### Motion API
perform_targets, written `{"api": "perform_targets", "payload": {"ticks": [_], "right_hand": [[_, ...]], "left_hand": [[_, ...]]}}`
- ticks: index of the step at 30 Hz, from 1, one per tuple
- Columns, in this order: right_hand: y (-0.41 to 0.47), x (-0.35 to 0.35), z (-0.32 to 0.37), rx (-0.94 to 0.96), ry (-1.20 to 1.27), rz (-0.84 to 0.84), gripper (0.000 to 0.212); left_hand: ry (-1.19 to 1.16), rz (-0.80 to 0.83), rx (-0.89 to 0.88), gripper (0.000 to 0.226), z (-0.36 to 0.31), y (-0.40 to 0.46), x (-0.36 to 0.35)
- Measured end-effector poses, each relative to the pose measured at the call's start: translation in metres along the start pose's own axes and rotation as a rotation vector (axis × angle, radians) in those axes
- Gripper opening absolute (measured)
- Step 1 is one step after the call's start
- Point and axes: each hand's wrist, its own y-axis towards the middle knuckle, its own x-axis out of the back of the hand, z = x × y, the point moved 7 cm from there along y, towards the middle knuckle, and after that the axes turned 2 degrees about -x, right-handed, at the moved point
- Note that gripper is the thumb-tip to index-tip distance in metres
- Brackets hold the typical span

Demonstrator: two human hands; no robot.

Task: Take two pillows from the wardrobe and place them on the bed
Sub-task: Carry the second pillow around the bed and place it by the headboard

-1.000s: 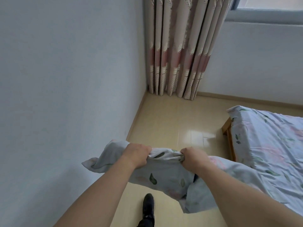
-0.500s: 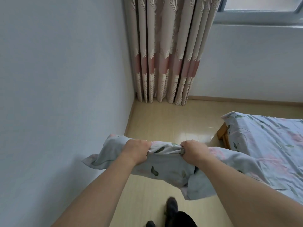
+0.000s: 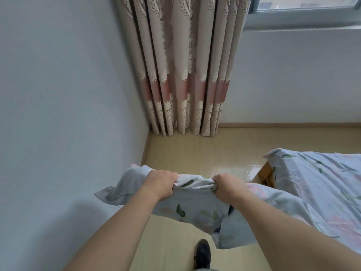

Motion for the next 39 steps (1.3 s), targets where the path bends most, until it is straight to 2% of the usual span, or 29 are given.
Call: {"api": "perform_targets", "payload": {"ticks": [5, 14, 20, 30, 39], "right_hand": [[0.05, 0.04, -0.032, -0.008, 0.005, -0.052, 0.015], [0.148, 0.081, -0.064, -0.048, -0.012, -0.061, 0.008], [0.242, 0.1, -0.069, -0.088, 0.004, -0.031, 0.012], [0.396, 0.164, -0.082, -0.17, 0.044, -0.096, 0.007], [0.467, 0.202, -0.122, -0.254, 0.047, -0.079, 0.005]], "left_hand": [[0.014, -0.048, -0.01, 0.021, 0.004, 0.066, 0.029], [0.031, -0.018, -0.053, 0.02, 0.035, 0.177, 0.055], [0.055, -0.002, -0.092, 0.018, 0.083, 0.267, 0.065], [0.044, -0.069, -0.159, 0.02, 0.165, 0.416, 0.123], [0.053, -0.072, -0.225, 0.025, 0.175, 0.518, 0.154]]}}
